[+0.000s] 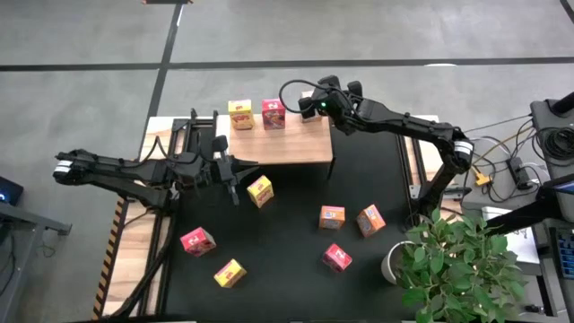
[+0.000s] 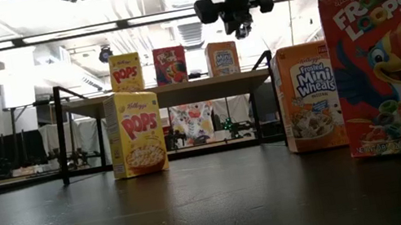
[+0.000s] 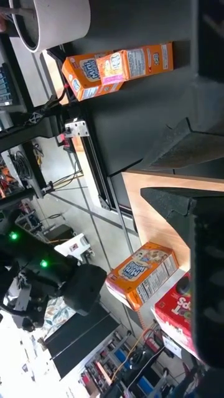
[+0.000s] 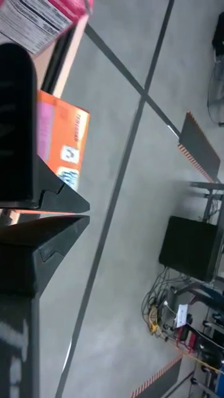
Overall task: Stack cereal on shelf
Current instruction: Put the top orange cereal box on the shelf
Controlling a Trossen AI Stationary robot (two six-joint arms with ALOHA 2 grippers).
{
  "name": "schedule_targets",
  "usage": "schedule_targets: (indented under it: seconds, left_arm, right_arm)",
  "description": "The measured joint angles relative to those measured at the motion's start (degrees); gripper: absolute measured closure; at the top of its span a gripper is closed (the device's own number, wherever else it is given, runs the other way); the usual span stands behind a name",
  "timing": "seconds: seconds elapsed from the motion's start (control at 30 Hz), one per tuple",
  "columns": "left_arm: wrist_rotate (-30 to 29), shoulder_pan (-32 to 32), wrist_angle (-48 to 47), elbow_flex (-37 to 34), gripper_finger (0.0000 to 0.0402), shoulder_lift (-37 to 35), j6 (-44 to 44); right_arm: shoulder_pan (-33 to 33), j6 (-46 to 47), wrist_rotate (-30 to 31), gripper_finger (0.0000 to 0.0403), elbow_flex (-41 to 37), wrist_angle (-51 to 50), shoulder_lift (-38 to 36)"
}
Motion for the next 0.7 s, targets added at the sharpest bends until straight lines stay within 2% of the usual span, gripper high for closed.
schedule_targets:
  seconds: [0.3, 0.4, 0.7]
  left_arm:
    - [0.00, 0.00, 0.17, 0.00, 0.0363, 0.01, 0.01]
    - [0.01, 0.00, 0.17, 0.00, 0.0363, 0.00, 0.04]
    - [0.02, 0.00, 0.17, 0.00, 0.0363, 0.01, 0.04]
  right_arm:
    - [0.10, 0.58, -0.65, 0.0394, -0.41, 0.09, 2.71]
    - [0.34, 1.49, -2.57, 0.0394, -0.41, 0.19, 2.89]
    - [1.57, 2.03, -2.87, 0.0394, -0.23, -0.30, 2.34]
